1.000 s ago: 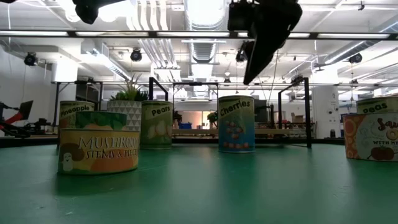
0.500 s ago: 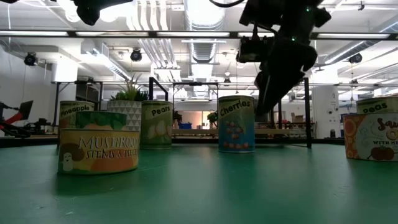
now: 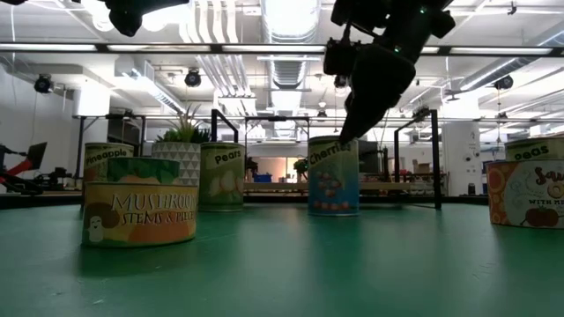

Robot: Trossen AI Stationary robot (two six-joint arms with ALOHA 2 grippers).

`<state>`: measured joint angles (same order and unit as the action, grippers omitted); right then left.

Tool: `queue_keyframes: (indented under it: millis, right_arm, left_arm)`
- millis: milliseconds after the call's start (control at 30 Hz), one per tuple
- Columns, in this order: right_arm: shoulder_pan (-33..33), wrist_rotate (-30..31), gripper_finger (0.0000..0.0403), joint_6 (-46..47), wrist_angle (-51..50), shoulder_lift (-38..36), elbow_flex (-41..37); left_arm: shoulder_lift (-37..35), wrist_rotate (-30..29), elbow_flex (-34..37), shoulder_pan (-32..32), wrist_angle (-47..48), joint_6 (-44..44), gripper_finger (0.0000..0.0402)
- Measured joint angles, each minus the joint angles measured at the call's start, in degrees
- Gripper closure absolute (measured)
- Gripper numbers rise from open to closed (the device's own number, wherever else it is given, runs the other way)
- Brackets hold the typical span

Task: Pick and place cans onto a shelf
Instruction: Put the canned cherries on the shelf

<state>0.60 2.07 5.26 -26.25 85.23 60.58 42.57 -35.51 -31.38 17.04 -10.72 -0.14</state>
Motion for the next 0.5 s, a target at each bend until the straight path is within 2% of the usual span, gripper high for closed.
queue_keyframes:
  millis: [500]
  right_arm:
    - [0.2,-0.6,0.0141,-1.4,-0.2,0.0,0.7]
  left_arm:
    - [0.0,0.0,0.0,0.0,0.0,0.0,0.0402]
